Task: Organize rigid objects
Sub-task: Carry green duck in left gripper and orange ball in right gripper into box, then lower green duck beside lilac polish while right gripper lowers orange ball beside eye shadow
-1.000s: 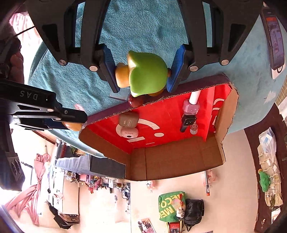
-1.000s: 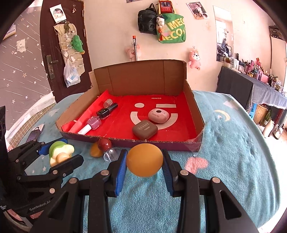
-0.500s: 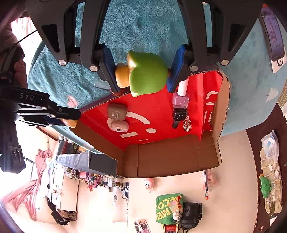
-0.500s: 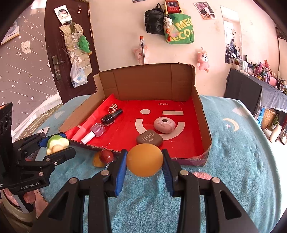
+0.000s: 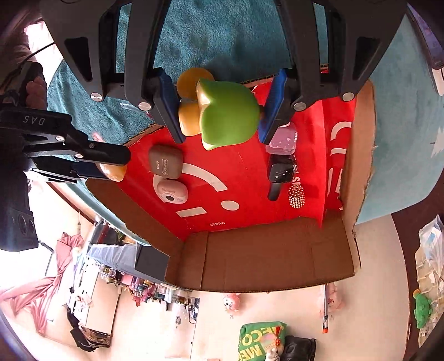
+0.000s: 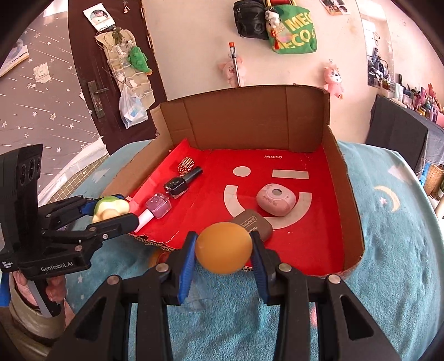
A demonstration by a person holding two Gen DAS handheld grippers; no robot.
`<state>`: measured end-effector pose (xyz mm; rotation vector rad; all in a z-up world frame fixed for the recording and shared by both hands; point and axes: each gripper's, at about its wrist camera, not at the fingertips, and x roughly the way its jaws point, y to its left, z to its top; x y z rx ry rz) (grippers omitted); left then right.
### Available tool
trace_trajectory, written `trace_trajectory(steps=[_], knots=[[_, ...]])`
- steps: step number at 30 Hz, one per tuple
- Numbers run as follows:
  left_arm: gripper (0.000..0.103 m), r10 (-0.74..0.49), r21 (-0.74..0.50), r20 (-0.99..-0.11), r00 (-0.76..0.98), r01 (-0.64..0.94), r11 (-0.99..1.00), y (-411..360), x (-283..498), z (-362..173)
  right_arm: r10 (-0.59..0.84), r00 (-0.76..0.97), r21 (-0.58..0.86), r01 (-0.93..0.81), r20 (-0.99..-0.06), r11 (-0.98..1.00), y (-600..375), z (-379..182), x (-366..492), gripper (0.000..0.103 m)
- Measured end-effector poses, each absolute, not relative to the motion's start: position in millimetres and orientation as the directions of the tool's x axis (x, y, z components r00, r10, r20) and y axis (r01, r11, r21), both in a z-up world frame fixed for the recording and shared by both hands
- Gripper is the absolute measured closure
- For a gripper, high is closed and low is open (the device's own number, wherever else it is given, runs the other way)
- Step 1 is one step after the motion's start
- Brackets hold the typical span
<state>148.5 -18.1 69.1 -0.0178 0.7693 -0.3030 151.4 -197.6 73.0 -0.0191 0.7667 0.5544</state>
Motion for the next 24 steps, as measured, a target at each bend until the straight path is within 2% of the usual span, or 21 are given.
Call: trace_trajectory(steps=[9, 16, 24], knots=[[0.051, -0.268, -0.147, -0.754, 0.6, 0.244, 0.959, -21, 186, 44, 0.549, 0.418, 0.299, -0.527, -0.724, 0.795, -175, 56, 187, 0.063], [0.051, -0.258, -0.153, -0.782, 0.567, 0.227, 0.962, -22, 200, 30, 0.607, 0.307, 0.417, -0.503, -0.733, 0.757, -172, 42, 205, 0.063], [0.051, -0.219, -0.115, -0.783, 0.582, 0.211, 0.971, -27, 206, 27, 0.593, 0.292, 0.425, -0.474, -0.75, 0.771, -175, 29, 214, 0.063]])
